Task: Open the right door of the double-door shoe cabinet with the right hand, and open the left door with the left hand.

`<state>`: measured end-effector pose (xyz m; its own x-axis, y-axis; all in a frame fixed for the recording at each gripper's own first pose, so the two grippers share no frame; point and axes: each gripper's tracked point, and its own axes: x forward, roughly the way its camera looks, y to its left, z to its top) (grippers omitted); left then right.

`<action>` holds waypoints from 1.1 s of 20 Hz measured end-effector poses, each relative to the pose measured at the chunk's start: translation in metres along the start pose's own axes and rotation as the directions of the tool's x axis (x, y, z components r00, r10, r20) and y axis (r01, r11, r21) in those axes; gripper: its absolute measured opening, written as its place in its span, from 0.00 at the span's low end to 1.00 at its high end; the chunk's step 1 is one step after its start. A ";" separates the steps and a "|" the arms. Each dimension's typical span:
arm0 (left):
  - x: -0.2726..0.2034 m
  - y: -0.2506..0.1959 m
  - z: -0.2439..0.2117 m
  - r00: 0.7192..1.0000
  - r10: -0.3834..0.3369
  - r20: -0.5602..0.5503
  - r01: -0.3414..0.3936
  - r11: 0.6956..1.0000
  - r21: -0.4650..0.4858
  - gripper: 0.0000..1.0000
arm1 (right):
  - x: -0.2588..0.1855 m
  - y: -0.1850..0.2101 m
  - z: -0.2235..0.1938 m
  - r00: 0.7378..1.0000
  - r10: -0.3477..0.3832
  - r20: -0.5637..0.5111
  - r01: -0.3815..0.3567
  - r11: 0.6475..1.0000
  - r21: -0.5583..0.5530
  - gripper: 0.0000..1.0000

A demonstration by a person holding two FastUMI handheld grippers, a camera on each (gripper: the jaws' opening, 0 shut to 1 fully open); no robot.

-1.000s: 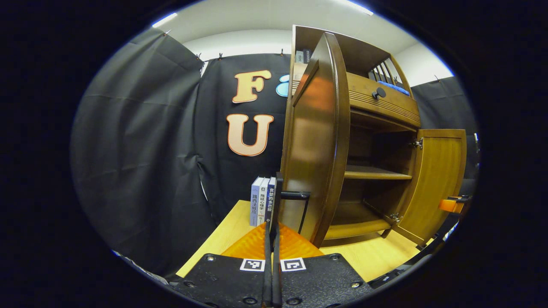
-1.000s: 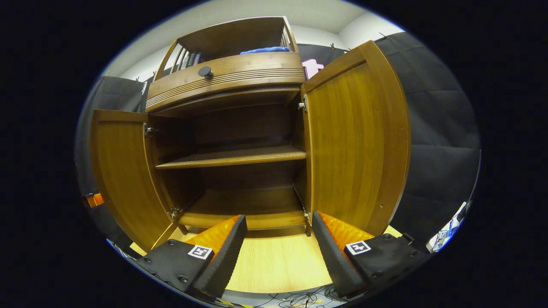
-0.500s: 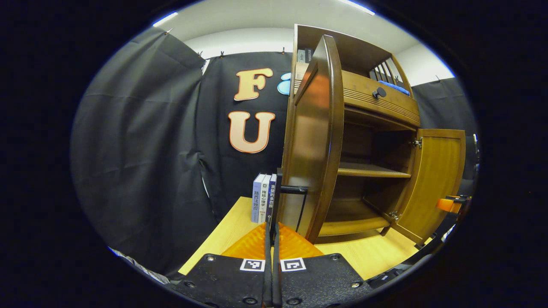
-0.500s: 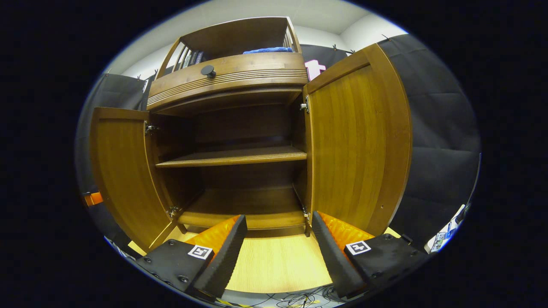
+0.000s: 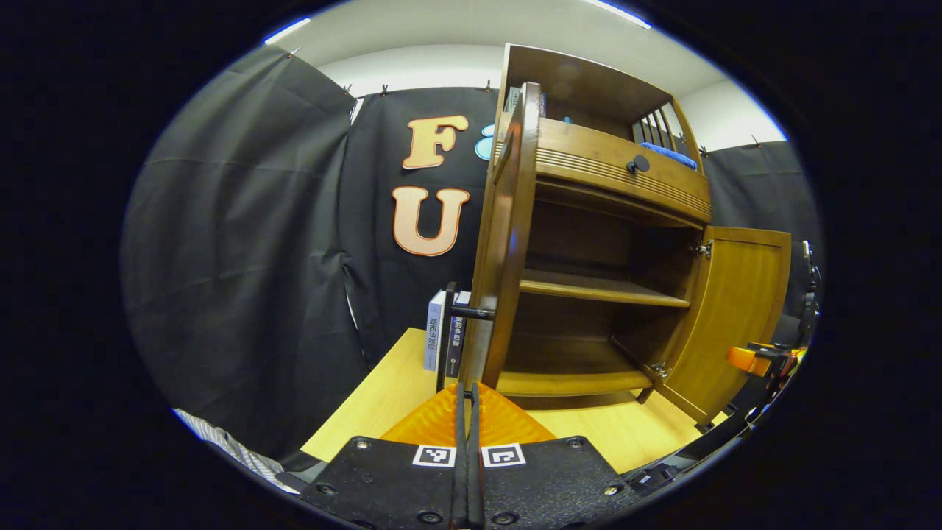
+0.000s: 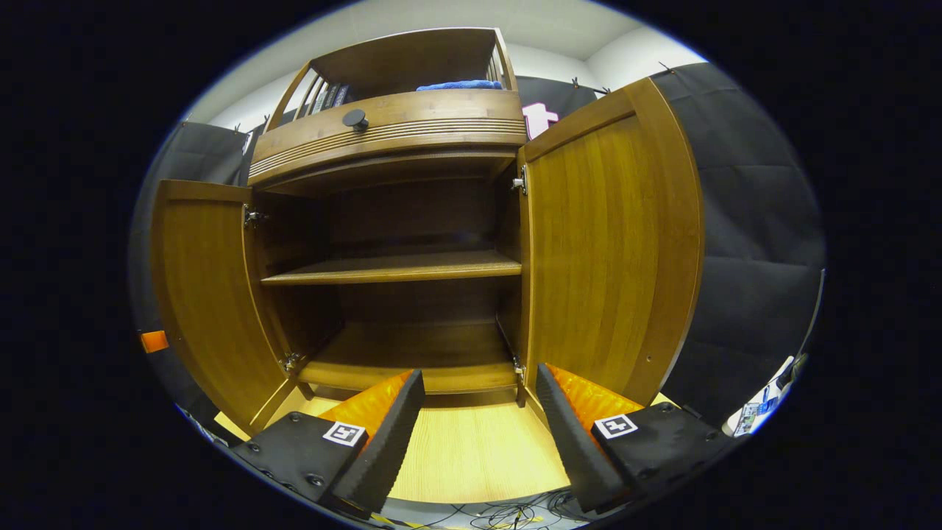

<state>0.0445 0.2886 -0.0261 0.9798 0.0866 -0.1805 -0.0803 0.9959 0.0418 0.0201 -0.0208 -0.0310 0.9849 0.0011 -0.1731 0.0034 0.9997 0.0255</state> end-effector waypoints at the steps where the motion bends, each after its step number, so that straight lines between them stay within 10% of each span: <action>1: -0.003 -0.008 0.005 1.000 -0.010 0.011 0.010 1.000 -0.002 0.02 | 0.000 0.000 0.001 1.000 -0.002 0.002 0.002 1.000 -0.005 0.89; 11: -0.012 -0.074 0.040 0.994 -0.066 0.083 0.061 0.996 0.060 0.00 | -0.010 -0.004 0.019 0.999 -0.032 0.039 0.033 0.999 -0.030 0.89; 22: 0.010 -0.122 0.036 0.986 -0.149 0.071 0.149 0.989 0.000 0.58 | -0.031 -0.025 0.032 0.991 -0.093 0.094 0.097 0.994 -0.044 0.98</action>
<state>0.0705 0.1666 0.0023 0.9914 -0.0644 -0.1141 0.0665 0.9977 0.0145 -0.0051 -0.0468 0.0055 0.9923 -0.0942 -0.0810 0.0917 0.9952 -0.0344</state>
